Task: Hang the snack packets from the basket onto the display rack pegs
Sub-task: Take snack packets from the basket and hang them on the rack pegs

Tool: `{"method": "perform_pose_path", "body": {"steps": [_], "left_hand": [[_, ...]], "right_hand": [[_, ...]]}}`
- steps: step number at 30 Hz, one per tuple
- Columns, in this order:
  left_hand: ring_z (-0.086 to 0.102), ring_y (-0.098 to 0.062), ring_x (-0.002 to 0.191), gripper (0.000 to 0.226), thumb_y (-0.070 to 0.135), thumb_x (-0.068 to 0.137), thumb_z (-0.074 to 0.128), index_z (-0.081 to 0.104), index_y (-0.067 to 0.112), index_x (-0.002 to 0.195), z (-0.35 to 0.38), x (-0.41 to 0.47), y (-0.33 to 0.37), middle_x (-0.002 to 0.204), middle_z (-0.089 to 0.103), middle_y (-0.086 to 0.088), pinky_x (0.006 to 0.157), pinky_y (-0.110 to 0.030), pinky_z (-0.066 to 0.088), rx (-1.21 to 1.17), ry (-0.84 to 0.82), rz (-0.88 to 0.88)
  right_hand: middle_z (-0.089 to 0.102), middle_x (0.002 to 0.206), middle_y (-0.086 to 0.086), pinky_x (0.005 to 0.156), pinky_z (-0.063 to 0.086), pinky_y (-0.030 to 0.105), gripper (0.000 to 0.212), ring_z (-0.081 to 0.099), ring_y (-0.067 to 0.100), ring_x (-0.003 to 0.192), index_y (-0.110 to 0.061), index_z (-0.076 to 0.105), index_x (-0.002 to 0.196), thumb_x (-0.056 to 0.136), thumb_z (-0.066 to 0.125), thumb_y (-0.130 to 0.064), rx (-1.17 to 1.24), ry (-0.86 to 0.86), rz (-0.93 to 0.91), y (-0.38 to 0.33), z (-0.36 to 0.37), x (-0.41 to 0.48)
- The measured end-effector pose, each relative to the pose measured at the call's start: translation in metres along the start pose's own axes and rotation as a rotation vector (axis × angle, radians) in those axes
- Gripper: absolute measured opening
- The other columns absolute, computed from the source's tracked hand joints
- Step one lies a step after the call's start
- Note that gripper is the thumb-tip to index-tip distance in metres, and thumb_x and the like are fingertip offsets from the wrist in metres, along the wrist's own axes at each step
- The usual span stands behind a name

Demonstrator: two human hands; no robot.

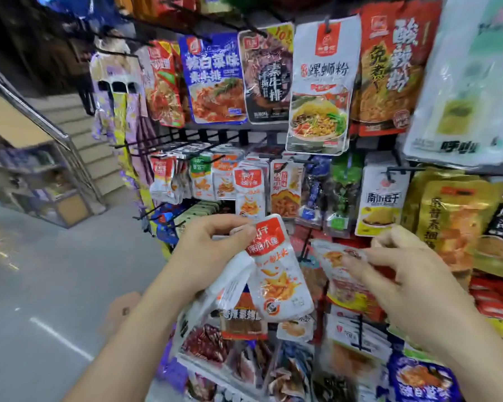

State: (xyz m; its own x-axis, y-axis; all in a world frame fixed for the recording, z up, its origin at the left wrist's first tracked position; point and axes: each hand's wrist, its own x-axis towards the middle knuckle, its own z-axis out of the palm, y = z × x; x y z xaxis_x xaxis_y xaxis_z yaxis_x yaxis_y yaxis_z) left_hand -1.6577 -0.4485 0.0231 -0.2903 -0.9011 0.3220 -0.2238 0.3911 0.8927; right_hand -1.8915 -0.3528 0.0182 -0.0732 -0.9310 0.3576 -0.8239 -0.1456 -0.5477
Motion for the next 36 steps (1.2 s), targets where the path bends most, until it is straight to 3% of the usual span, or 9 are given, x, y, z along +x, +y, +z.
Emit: {"method": "perform_pose_path", "body": {"steps": [2, 4, 7, 10, 15, 18, 24, 30, 36], "left_hand": [[0.065, -0.001, 0.073, 0.014, 0.01, 0.087, 0.067, 0.075, 0.019, 0.08, -0.01, 0.009, -0.008, 0.075, 0.071, 0.011, 0.065, -0.013, 0.048, 0.004, 0.0, -0.013], [0.066, -0.007, 0.073, 0.016, 0.01, 0.086, 0.069, 0.075, 0.021, 0.077, -0.019, 0.019, -0.017, 0.075, 0.071, 0.003, 0.066, -0.02, 0.053, 0.012, -0.009, -0.018], [0.065, -0.007, 0.073, 0.02, 0.008, 0.084, 0.07, 0.075, 0.024, 0.074, -0.031, 0.041, -0.028, 0.078, 0.071, 0.0, 0.07, -0.022, 0.053, 0.057, -0.023, 0.017], [0.064, 0.0, 0.071, 0.022, 0.009, 0.083, 0.071, 0.073, 0.027, 0.072, -0.045, 0.07, -0.04, 0.073, 0.071, 0.013, 0.068, -0.015, 0.052, 0.066, -0.08, 0.045], [0.061, 0.008, 0.07, 0.021, 0.01, 0.082, 0.074, 0.071, 0.029, 0.073, -0.063, 0.13, -0.063, 0.07, 0.068, 0.021, 0.069, -0.011, 0.048, 0.039, -0.143, 0.119], [0.063, 0.002, 0.075, 0.023, 0.017, 0.08, 0.077, 0.072, 0.038, 0.071, -0.064, 0.162, -0.082, 0.075, 0.07, 0.018, 0.076, -0.019, 0.05, 0.061, -0.18, 0.132], [0.054, 0.012, 0.067, 0.023, 0.014, 0.083, 0.074, 0.067, 0.032, 0.07, -0.052, 0.196, -0.095, 0.067, 0.062, 0.023, 0.07, -0.008, 0.041, -0.008, -0.199, 0.158], [0.052, 0.004, 0.066, 0.014, 0.021, 0.083, 0.074, 0.066, 0.029, 0.075, -0.041, 0.194, -0.1, 0.069, 0.06, 0.016, 0.062, -0.007, 0.04, -0.102, -0.118, 0.169], [0.054, 0.007, 0.064, 0.012, 0.012, 0.086, 0.071, 0.069, 0.022, 0.08, -0.042, 0.194, -0.089, 0.069, 0.061, 0.019, 0.059, -0.007, 0.039, -0.085, -0.107, 0.255]], "right_hand": [[0.062, 0.087, -0.02, 0.071, 0.042, 0.011, 0.016, 0.057, -0.006, 0.09, -0.041, 0.062, 0.071, 0.086, 0.058, -0.039, 0.293, 0.041, -0.024, -0.001, 0.016, 0.017], [0.065, 0.094, -0.029, 0.069, 0.041, 0.004, 0.03, 0.057, -0.016, 0.083, -0.044, 0.063, 0.085, 0.092, 0.062, -0.015, 0.34, 0.052, -0.051, -0.005, 0.043, 0.035], [0.066, 0.081, -0.012, 0.058, 0.044, 0.02, 0.04, 0.055, 0.008, 0.059, -0.039, 0.059, 0.08, 0.09, 0.054, 0.0, 0.376, 0.087, -0.016, -0.02, 0.09, 0.064], [0.049, 0.057, -0.006, 0.049, 0.028, 0.023, 0.021, 0.037, 0.007, 0.048, -0.027, 0.054, 0.068, 0.086, 0.047, -0.018, 0.494, 0.243, 0.037, -0.036, 0.125, 0.097], [0.07, 0.087, -0.022, 0.073, 0.043, 0.01, 0.029, 0.061, -0.008, 0.084, -0.035, 0.067, 0.086, 0.084, 0.049, -0.058, 0.63, 0.237, 0.127, -0.05, 0.149, 0.146], [0.07, 0.101, -0.023, 0.089, 0.044, 0.016, 0.032, 0.061, -0.008, 0.1, -0.039, 0.069, 0.092, 0.078, 0.05, -0.06, 0.665, 0.278, 0.207, -0.047, 0.158, 0.159], [0.06, 0.084, -0.02, 0.074, 0.042, 0.023, 0.011, 0.058, 0.006, 0.081, -0.024, 0.074, 0.086, 0.085, 0.071, -0.035, 0.208, 0.438, 0.24, -0.042, 0.165, 0.177], [0.061, 0.083, -0.015, 0.075, 0.042, 0.014, 0.021, 0.058, 0.001, 0.083, -0.042, 0.063, 0.072, 0.089, 0.068, -0.03, 0.261, 0.455, 0.216, -0.043, 0.163, 0.175], [0.067, 0.088, -0.009, 0.083, 0.043, 0.015, 0.014, 0.061, 0.005, 0.091, -0.029, 0.07, 0.079, 0.092, 0.064, -0.032, 0.33, 0.49, 0.227, -0.041, 0.161, 0.181]]}}
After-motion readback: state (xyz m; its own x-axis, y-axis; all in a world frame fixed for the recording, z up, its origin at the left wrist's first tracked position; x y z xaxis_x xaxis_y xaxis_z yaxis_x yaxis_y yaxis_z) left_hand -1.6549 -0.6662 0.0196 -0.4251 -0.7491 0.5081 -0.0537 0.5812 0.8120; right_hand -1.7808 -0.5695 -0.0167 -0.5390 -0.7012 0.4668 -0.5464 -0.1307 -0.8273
